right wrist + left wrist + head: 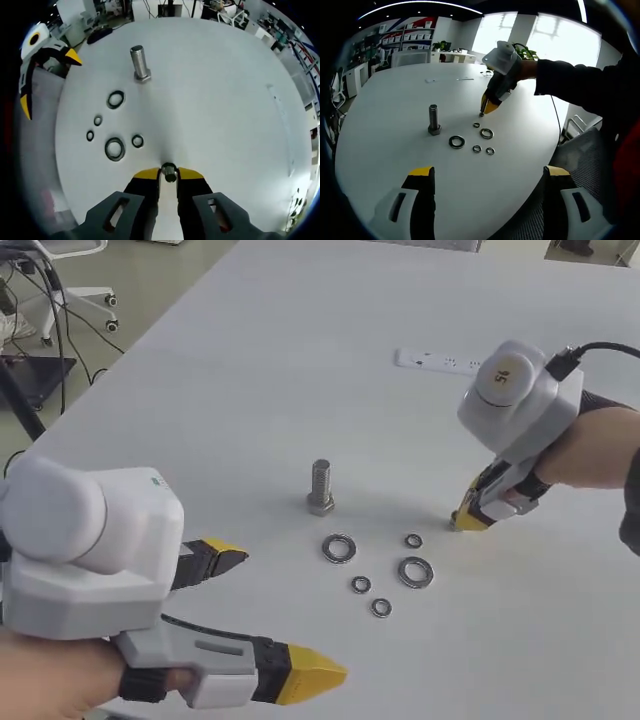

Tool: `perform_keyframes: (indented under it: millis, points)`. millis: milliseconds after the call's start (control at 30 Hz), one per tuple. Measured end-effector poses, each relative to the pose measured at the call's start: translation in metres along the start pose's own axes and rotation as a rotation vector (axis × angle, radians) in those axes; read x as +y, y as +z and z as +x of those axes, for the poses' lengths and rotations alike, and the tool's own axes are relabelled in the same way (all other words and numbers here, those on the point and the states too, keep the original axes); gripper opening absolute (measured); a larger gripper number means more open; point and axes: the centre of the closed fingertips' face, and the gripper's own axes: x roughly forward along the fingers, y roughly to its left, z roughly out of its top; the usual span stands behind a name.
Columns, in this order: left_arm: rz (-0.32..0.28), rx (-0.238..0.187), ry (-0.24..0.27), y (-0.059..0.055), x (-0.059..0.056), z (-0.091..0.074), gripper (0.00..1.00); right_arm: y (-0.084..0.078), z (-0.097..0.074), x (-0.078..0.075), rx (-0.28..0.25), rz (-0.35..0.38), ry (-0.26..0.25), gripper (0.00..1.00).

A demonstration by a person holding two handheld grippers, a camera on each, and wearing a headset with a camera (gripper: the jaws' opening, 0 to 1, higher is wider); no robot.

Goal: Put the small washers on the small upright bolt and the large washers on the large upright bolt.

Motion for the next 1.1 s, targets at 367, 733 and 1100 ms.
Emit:
perform_keyframes:
  millis: [367, 733, 1100]
  points:
    - [-0.004, 0.002, 0.000, 0.000, 0.001, 0.000, 0.89, -0.004, -0.001, 0.006, -0.002, 0.012, 0.009, 0.13]
    - [-0.005, 0.003, 0.002, 0.000, 0.001, 0.001, 0.89, -0.005, -0.002, 0.008, -0.009, 0.023, 0.017, 0.14]
    - [-0.003, 0.007, 0.001, 0.001, 0.000, 0.002, 0.89, -0.011, -0.004, 0.003, -0.015, 0.029, 0.015, 0.19]
